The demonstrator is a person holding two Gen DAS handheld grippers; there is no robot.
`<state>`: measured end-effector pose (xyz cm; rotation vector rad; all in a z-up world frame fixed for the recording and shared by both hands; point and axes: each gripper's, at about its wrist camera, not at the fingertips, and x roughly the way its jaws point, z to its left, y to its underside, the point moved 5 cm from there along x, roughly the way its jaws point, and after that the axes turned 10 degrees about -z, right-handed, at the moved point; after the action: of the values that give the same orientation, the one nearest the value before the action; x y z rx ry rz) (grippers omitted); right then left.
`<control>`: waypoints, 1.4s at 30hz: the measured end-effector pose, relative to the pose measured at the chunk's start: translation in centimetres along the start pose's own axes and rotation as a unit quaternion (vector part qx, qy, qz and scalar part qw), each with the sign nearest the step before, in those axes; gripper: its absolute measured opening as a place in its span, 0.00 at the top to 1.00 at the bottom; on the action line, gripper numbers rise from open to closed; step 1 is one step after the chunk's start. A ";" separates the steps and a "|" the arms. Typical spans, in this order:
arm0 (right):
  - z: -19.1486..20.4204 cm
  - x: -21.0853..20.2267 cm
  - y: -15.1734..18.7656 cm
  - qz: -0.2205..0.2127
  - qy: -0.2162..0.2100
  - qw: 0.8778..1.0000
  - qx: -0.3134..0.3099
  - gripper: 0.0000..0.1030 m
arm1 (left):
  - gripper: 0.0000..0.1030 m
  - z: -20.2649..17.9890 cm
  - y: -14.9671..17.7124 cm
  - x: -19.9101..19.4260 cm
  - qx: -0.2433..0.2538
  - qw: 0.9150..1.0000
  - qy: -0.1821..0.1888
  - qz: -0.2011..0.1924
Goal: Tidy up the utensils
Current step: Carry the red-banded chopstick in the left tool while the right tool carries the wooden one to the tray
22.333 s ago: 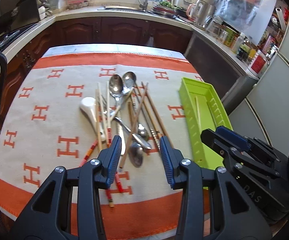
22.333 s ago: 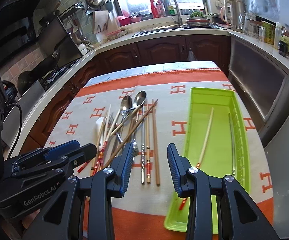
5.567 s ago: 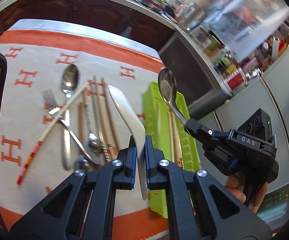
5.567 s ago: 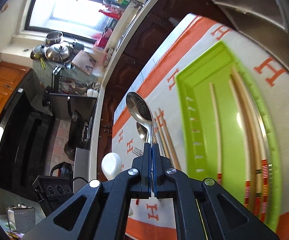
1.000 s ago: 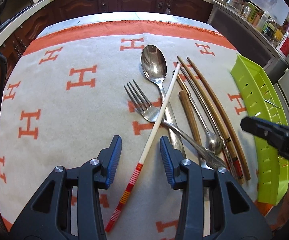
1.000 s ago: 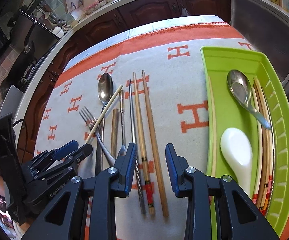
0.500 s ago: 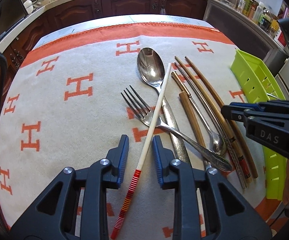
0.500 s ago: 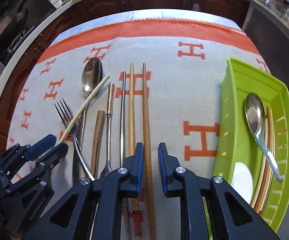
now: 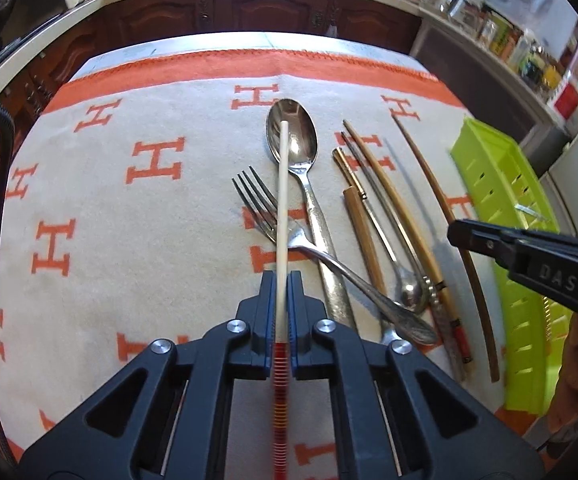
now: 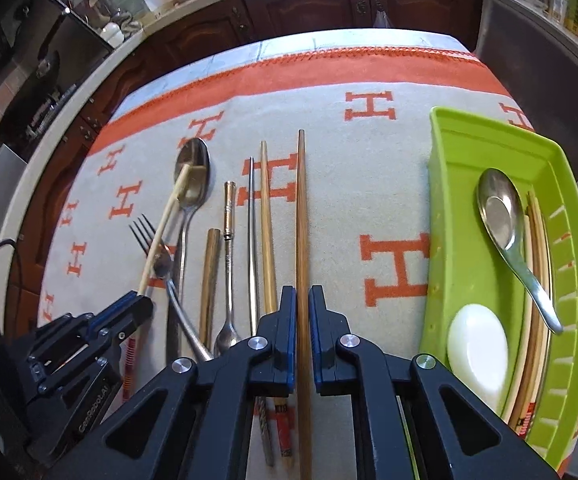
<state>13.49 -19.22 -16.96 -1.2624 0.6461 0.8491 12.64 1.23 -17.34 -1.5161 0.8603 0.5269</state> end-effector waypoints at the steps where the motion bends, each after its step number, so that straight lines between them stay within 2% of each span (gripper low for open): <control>1: -0.2 -0.7 0.1 -0.005 -0.006 1.000 0.007 0.94 | 0.97 0.0 -0.1 -0.4 -0.002 1.000 -0.001 -0.003; 6: -1.5 -4.3 0.4 -0.024 -0.039 0.998 0.039 0.94 | 0.97 -0.8 -0.4 -3.0 -0.014 1.000 0.010 -0.016; 10: -2.7 -8.0 0.6 -0.051 -0.060 0.995 0.055 0.94 | 0.97 -2.8 -1.1 -5.7 -0.013 0.999 0.034 -0.024; 15: -5.3 -13.1 0.5 -0.092 -0.066 0.991 0.071 0.94 | 0.97 -7.5 -2.6 -8.9 0.003 0.996 0.080 -0.040; 21: -10.7 -17.3 1.2 -0.128 -0.054 0.984 0.109 0.94 | 0.97 -14.1 -3.7 -10.1 0.030 0.992 0.118 -0.039; 27: -15.3 -17.5 2.7 -0.121 -0.042 0.982 0.139 0.94 | 0.97 -19.9 -3.2 -8.2 0.043 0.989 0.140 0.000; 30: -16.9 -16.4 3.5 -0.108 -0.045 0.982 0.148 0.94 | 0.97 -21.5 -2.5 -6.8 0.043 0.989 0.144 0.019; 38: -17.7 -12.6 3.6 -0.080 -0.051 0.984 0.150 0.93 | 0.97 -22.6 -1.1 -2.9 0.016 0.989 0.134 0.063; 40: -17.7 -12.0 3.4 -0.077 -0.053 0.984 0.152 0.91 | 0.97 -22.4 -0.9 -2.2 0.014 0.989 0.129 0.070; 42: -17.8 -11.7 3.1 -0.081 -0.053 0.983 0.153 0.79 | 0.97 -22.3 -0.8 -1.9 0.016 0.990 0.124 0.071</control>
<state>5.09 -38.53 -12.77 -0.9699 0.5561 0.6504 8.58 -20.16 -12.15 -1.5175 1.1714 0.4305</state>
